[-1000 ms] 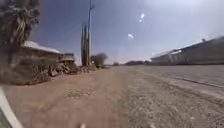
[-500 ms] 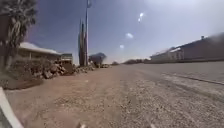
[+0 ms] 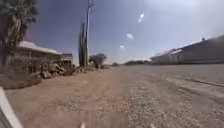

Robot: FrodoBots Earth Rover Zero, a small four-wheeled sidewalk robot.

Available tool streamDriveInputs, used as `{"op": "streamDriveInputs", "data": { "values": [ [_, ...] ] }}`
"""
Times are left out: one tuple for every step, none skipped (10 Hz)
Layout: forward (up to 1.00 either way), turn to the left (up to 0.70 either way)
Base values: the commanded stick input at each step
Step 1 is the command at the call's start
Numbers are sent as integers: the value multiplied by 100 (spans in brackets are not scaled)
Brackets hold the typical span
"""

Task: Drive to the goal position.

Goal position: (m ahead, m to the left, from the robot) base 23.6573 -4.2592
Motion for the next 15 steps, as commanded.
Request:
{"op": "streamDriveInputs", "data": {
  "values": [
    [70, 0],
    [70, 0],
    [70, 0],
    [70, 0],
    [70, 0],
    [70, 0],
    [70, 0],
    [70, 0],
    [70, 0],
    [70, 0],
    [70, 0],
    [70, 0],
    [70, 0],
    [70, 0],
    [70, 0]
  ]
}}
